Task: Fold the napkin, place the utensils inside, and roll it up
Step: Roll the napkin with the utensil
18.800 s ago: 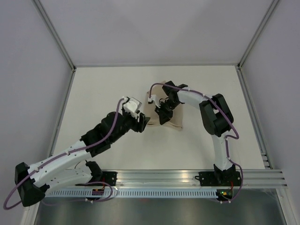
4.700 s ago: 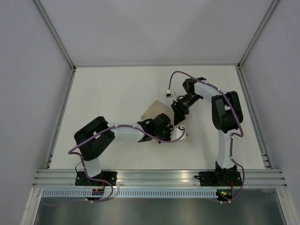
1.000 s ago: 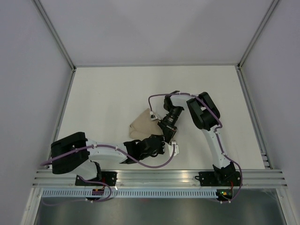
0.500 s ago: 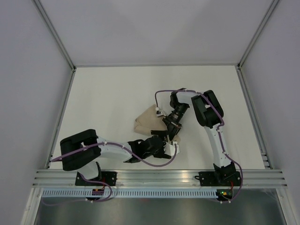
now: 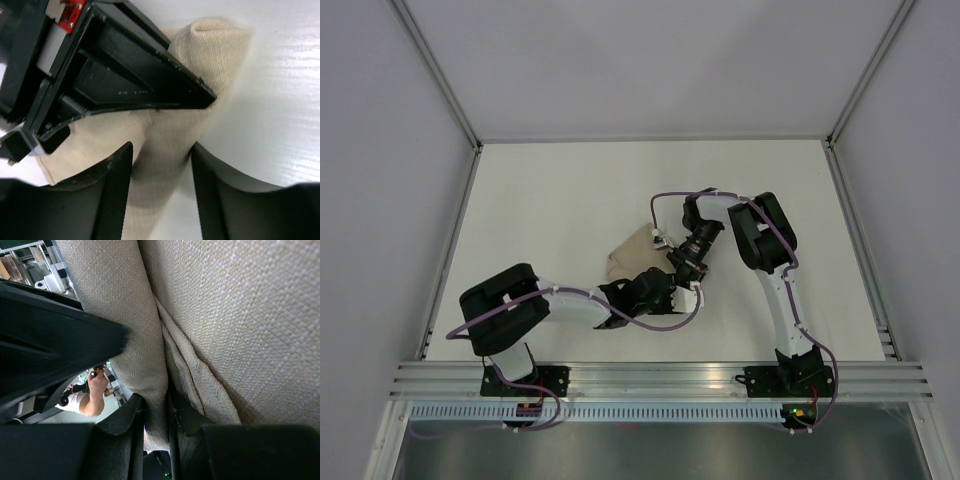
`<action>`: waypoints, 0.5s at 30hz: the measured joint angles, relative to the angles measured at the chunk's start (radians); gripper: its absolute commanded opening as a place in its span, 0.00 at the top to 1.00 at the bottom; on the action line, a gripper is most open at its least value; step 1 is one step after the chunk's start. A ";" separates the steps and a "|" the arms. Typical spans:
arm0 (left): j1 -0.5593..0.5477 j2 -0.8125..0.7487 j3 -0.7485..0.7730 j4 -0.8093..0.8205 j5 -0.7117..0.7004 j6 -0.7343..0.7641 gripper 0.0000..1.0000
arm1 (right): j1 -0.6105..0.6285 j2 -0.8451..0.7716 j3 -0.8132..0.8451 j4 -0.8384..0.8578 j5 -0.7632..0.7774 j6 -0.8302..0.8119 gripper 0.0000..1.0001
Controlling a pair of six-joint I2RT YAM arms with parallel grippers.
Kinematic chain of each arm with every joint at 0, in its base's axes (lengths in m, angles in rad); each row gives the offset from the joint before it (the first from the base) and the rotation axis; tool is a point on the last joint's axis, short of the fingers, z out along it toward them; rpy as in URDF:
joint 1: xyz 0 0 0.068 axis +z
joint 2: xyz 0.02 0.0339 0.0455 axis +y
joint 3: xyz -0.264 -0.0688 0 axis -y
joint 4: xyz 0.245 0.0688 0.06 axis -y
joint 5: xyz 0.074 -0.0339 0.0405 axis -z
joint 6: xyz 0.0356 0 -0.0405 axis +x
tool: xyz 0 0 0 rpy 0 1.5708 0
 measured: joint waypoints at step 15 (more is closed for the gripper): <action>0.042 0.090 0.148 -0.149 0.142 -0.002 0.98 | -0.026 -0.004 0.002 -0.020 0.026 -0.002 0.58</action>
